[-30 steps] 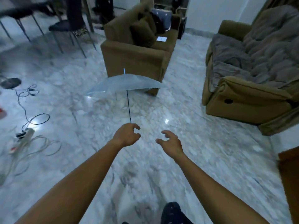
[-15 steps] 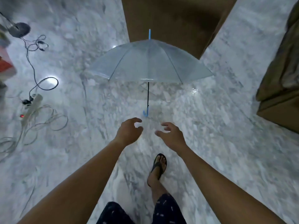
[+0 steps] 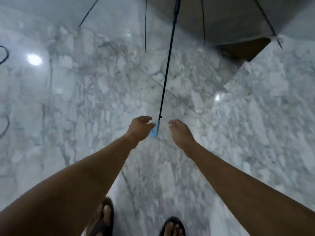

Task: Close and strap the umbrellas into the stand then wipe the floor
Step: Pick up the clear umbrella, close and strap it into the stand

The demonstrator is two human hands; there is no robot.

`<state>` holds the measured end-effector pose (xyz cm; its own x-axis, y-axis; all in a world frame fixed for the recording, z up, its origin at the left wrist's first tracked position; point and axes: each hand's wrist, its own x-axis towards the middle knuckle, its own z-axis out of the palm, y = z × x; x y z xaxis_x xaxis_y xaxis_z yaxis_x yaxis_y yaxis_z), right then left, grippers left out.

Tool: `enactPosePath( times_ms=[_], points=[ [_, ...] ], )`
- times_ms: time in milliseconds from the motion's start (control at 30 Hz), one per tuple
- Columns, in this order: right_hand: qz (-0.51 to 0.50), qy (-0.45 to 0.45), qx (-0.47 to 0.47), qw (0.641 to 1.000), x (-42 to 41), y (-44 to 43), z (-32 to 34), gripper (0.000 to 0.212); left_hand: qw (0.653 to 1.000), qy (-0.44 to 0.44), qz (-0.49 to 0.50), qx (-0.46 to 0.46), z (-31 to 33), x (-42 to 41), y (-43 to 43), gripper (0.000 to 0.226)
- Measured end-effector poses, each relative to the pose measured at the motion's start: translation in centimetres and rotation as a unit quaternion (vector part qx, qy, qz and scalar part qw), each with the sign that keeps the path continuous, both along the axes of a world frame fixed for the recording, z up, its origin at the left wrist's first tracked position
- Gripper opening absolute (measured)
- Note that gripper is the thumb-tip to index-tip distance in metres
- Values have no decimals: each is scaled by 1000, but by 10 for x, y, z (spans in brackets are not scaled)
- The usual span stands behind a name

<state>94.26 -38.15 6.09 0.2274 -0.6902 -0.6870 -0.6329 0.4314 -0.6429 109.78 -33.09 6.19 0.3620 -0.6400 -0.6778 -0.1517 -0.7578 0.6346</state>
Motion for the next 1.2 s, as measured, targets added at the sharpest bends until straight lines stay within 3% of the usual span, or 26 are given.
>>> enactPosePath(
  times_ms=[100, 200, 300, 367, 467, 567, 733, 867, 967, 1100, 1200],
  points=[
    [-47, -36, -10, 998, 36, -49, -31, 40, 995, 79, 21, -56, -40, 10, -53, 53],
    [-71, -72, -42, 994, 61, -93, -17, 47, 987, 135, -10, -92, -45, 12, -94, 61],
    [-66, -136, -49, 987, 71, -119, 30, 48, 992, 89, -41, -84, -19, 6, -104, 40],
    [-33, -151, -49, 987, 68, -123, 67, 37, 993, 44, -50, -100, 16, -1, -92, 29],
    [-10, -152, -39, 987, 52, -107, 126, 18, 990, 27, -64, -124, 84, -13, -60, 36],
    [-25, -151, -22, 988, 33, -73, 198, 13, 990, 22, -62, -126, 165, -31, -24, 30],
    [-135, -157, 44, 977, -1, -6, 326, 10, 988, 24, -134, -72, 320, -49, 17, 29],
    [-294, -165, 58, 940, -47, 48, 427, 14, 969, 10, -239, -60, 438, -79, 36, 33],
    [-400, -162, 13, 902, -96, 94, 510, 11, 928, 3, -362, -91, 518, -119, 55, 39],
    [-514, -156, -99, 838, -173, 166, 624, 10, 885, 88, -442, -116, 613, -200, 85, 36],
    [-591, -141, -193, 770, -229, 238, 702, 9, 838, 125, -508, -155, 680, -279, 125, 41]
  ],
)
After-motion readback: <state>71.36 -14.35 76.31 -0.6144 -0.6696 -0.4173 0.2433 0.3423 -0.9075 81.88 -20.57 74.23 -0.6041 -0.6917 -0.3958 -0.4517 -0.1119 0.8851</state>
